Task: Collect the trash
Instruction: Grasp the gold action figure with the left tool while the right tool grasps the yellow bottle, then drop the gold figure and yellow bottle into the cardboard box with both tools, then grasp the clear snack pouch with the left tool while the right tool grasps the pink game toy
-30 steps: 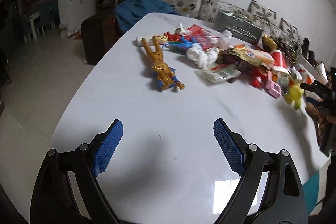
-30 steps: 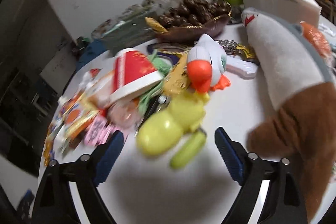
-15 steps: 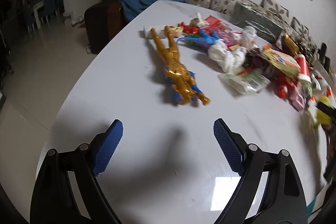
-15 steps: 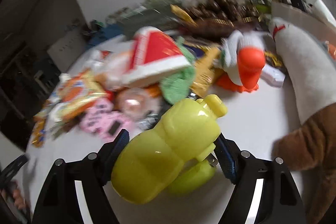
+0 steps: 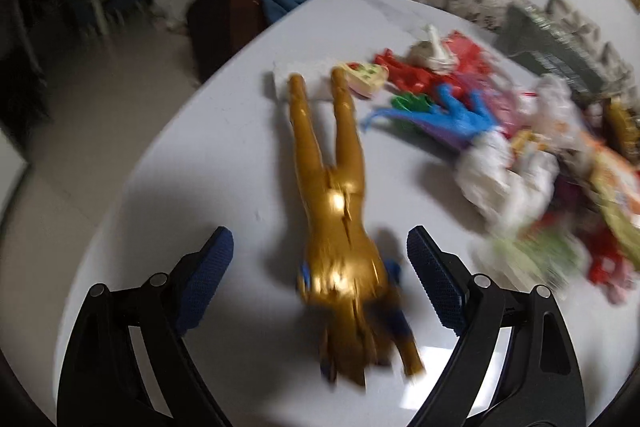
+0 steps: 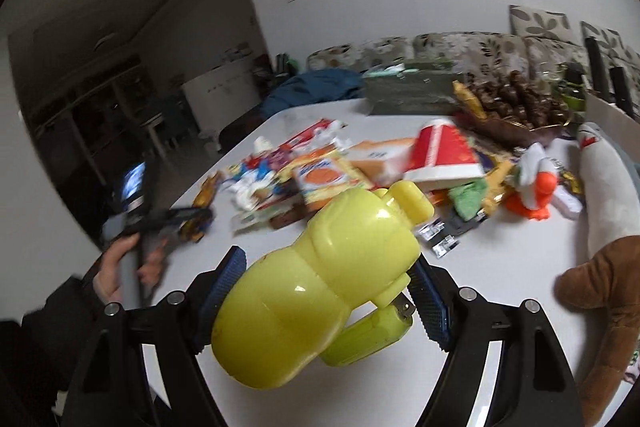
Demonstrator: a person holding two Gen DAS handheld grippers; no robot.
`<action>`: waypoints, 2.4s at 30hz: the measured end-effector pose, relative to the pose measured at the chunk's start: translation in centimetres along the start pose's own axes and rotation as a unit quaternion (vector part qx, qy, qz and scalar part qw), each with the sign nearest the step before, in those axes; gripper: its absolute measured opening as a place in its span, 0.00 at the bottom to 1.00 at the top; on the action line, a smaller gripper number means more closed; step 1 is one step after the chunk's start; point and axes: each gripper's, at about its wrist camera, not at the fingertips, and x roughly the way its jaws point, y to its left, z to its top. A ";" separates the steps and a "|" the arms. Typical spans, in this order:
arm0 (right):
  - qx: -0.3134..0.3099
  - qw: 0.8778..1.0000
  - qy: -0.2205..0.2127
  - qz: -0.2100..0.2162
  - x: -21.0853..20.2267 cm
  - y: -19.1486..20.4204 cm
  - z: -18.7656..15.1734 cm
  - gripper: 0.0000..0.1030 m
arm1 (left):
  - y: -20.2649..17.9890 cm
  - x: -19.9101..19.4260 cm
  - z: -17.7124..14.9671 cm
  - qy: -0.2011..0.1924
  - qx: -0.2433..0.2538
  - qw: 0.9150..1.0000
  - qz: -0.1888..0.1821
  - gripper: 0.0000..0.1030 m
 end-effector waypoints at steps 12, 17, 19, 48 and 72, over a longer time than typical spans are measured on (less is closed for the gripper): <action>-0.017 0.999 0.041 0.030 1.1 3.4 -3.2 0.75 | 0.8 -6.1 -3.0 -0.060 0.020 0.998 -0.003 0.31; -0.023 0.998 0.042 0.047 -0.8 5.6 -4.5 0.75 | 1.2 -12.7 -6.9 -0.099 0.040 0.994 -0.012 0.31; -0.027 0.997 0.043 0.051 -1.8 6.6 -5.4 0.75 | 1.3 -14.6 -8.4 -0.105 0.048 0.993 -0.019 0.31; -0.084 0.984 0.143 0.065 -4.7 9.0 -17.8 0.82 | 1.8 -17.6 -28.9 -0.006 0.236 0.960 -0.150 0.76; 0.087 0.994 0.062 0.006 1.9 -3.3 -4.8 0.84 | -13.3 -2.7 -3.6 -0.056 0.329 0.930 -0.152 0.53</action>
